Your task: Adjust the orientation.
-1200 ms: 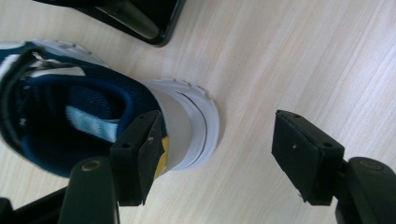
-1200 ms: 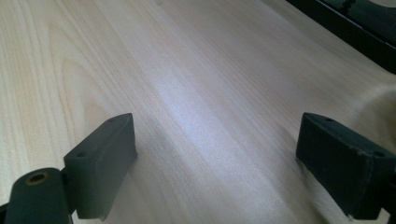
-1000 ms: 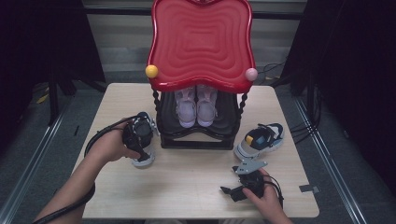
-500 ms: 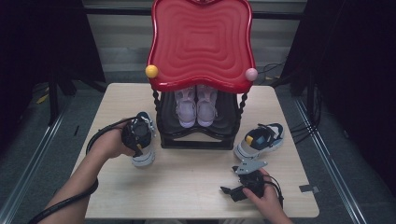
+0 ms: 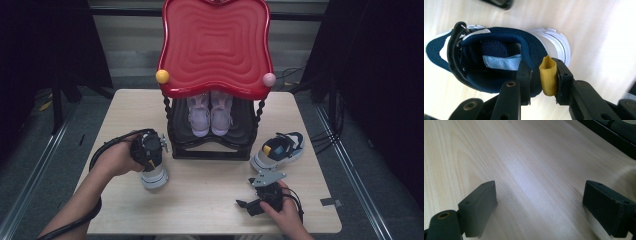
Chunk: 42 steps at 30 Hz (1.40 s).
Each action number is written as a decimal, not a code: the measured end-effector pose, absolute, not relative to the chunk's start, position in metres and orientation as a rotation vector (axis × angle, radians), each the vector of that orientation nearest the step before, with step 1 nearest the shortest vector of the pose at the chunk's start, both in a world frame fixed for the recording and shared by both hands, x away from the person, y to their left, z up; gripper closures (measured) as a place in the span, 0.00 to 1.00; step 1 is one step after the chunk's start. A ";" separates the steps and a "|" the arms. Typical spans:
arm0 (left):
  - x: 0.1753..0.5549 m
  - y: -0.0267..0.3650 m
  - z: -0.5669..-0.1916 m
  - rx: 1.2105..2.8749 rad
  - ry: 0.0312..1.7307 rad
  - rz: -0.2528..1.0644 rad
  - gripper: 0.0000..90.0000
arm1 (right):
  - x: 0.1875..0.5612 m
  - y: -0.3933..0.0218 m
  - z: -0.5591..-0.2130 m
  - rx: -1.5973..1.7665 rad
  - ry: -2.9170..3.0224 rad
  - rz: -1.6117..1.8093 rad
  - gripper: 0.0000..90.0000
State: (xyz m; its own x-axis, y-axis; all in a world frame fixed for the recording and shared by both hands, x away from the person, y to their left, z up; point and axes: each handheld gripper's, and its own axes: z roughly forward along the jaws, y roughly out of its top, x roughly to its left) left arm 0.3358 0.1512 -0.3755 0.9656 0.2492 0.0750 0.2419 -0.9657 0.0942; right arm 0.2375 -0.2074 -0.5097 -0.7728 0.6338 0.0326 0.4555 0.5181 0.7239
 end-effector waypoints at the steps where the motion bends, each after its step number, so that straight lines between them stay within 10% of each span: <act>1: 0.333 0.151 -0.374 3.026 0.376 0.120 0.78 | 0.238 -0.207 -0.510 0.922 2.524 1.100 0.13; 42: 0.338 0.135 -0.409 3.012 0.589 -0.170 0.58 | 0.238 -0.207 -0.510 0.917 2.525 1.100 0.12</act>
